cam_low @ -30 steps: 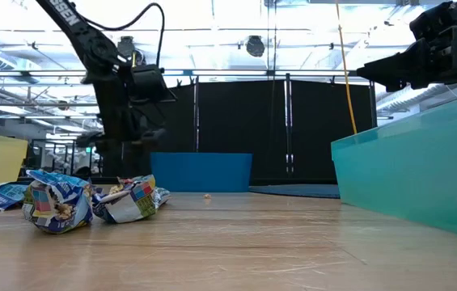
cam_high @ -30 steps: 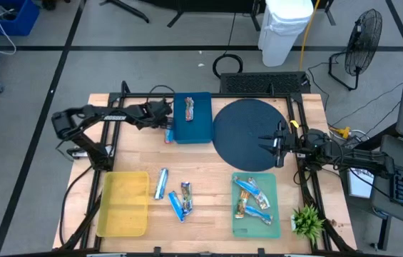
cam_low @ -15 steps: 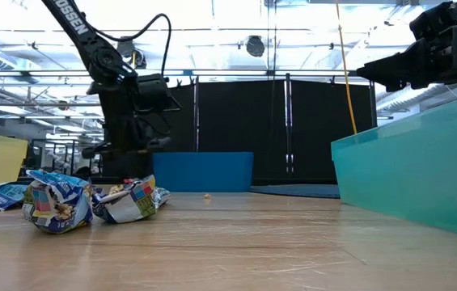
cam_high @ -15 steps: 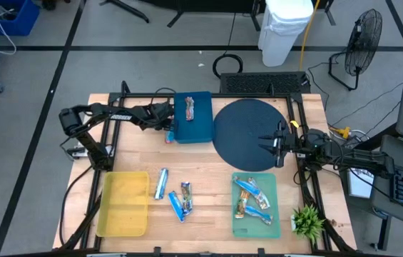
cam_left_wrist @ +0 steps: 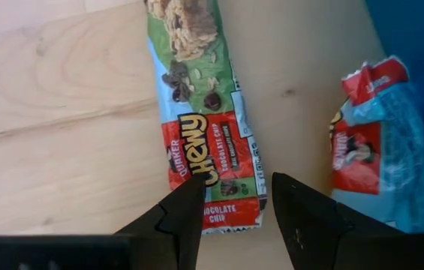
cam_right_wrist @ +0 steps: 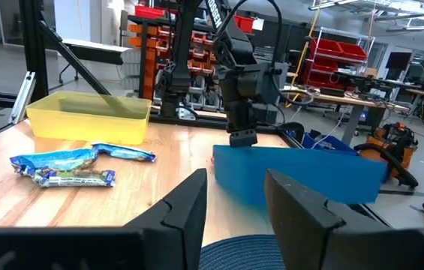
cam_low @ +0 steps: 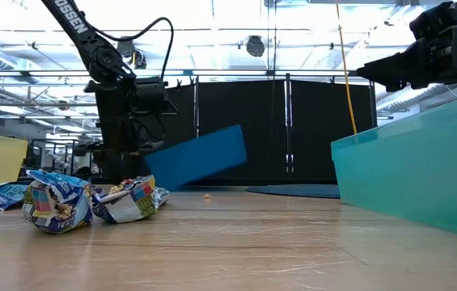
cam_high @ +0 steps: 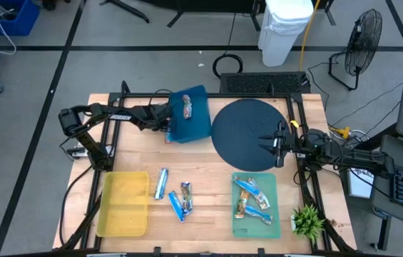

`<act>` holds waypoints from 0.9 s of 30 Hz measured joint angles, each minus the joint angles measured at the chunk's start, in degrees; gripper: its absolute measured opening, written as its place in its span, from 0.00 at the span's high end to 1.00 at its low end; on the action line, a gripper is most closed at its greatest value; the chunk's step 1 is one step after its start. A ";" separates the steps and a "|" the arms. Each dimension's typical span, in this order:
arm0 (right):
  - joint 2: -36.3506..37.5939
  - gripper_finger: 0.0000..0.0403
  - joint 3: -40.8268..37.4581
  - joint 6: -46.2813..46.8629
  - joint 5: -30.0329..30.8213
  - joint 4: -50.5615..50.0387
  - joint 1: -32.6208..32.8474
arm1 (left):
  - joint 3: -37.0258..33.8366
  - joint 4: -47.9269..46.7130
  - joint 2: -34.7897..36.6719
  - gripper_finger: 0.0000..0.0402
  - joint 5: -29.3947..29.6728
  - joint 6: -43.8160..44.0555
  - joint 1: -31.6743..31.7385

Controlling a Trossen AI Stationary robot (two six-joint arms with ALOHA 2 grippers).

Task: Pick and place Granola Bars by type
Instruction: Put the red granola bar into the blue bin

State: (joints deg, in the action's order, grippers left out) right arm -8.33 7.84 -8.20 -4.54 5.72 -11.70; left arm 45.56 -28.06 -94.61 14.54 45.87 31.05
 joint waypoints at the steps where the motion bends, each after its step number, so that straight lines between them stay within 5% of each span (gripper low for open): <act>1: 0.01 0.69 0.00 0.00 0.00 0.00 0.00 | -0.02 -0.36 0.00 0.59 0.11 0.01 -0.04; 17: 0.02 0.69 0.00 0.02 0.00 0.00 0.02 | -0.22 -1.70 1.36 0.61 -2.10 -0.73 -0.77; 27: 0.02 0.69 0.00 0.00 0.00 0.00 0.02 | -0.15 -3.98 1.46 0.97 -2.00 -1.25 -1.78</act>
State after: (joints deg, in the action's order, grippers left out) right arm -8.32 7.84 -8.21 -4.54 5.72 -11.68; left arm 45.41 -32.04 -93.14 12.54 44.62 29.27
